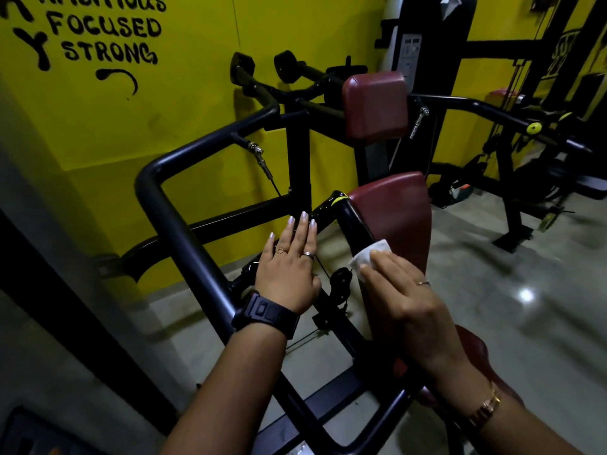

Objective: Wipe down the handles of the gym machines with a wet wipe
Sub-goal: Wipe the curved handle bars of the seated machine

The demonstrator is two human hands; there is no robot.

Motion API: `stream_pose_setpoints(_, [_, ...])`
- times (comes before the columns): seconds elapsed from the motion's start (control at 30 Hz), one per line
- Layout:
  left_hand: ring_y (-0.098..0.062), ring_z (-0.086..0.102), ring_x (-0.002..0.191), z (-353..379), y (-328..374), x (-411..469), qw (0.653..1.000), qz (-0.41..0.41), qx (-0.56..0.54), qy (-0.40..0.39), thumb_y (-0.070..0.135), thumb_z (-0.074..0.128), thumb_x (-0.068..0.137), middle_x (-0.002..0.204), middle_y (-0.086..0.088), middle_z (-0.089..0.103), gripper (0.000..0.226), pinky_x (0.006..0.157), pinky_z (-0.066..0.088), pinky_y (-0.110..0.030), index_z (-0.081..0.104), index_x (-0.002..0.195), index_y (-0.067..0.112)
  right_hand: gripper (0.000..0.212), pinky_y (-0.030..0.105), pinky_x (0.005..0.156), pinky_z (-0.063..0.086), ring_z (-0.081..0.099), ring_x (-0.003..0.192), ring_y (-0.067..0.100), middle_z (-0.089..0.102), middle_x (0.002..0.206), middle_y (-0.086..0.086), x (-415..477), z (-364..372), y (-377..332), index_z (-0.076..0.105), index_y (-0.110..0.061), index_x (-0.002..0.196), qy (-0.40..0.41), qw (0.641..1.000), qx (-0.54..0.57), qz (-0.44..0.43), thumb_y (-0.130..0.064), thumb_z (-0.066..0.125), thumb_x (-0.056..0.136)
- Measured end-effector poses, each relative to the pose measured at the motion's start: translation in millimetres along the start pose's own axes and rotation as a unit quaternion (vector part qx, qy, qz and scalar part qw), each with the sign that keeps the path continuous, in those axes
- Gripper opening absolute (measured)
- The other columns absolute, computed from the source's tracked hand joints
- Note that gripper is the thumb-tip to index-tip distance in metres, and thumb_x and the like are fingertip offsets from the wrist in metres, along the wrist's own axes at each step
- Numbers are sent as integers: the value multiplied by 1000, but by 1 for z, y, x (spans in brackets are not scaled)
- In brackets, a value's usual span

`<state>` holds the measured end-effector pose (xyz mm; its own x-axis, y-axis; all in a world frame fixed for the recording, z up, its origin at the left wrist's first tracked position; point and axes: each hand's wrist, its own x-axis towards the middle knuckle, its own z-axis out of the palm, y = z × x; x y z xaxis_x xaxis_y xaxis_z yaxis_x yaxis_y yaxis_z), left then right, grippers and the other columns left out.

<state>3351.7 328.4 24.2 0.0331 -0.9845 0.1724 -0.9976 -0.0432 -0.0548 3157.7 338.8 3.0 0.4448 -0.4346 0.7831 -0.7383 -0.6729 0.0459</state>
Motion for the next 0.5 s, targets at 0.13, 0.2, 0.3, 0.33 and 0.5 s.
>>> stream_pose_setpoints(0.13, [-19,-26,146,0,1,0,1000,-1,1,-1,39,40,98,147,3,-40,85,119,-8,-40,-24,150,18,31,34,99,47,63,112,31,63,123,20,8,8,1,68,0,116,19,999,11,43,-12,53,92])
stream_pose_setpoints(0.2, [-19,-25,146,0,1,-1,1000,-2,4,-4,39,40,99,154,1,-35,85,119,-7,-40,-24,150,18,31,32,97,46,64,110,30,64,121,18,28,16,0,68,-1,114,23,999,1,46,-15,52,92])
stream_pose_setpoints(0.3, [-18,-25,146,-1,1,0,1000,-5,6,-9,38,39,99,156,1,-33,84,119,-7,-41,-24,150,19,37,28,100,42,62,114,30,64,123,17,56,25,-4,67,-1,115,-13,999,-28,27,-13,48,86])
stream_pose_setpoints(0.33, [-18,-25,146,-1,1,0,1000,-5,5,-9,38,39,99,156,0,-33,84,120,-7,-41,-24,150,19,44,30,100,44,61,115,31,64,123,17,62,27,-6,67,0,115,-30,999,-39,16,-14,42,82])
stream_pose_setpoints(0.5, [-18,-24,146,-1,1,0,1000,-2,3,-3,38,39,99,157,0,-32,84,119,-7,-40,-24,150,18,52,51,90,50,59,116,37,64,123,17,59,25,-9,69,4,109,-70,993,-78,-54,-15,31,80])
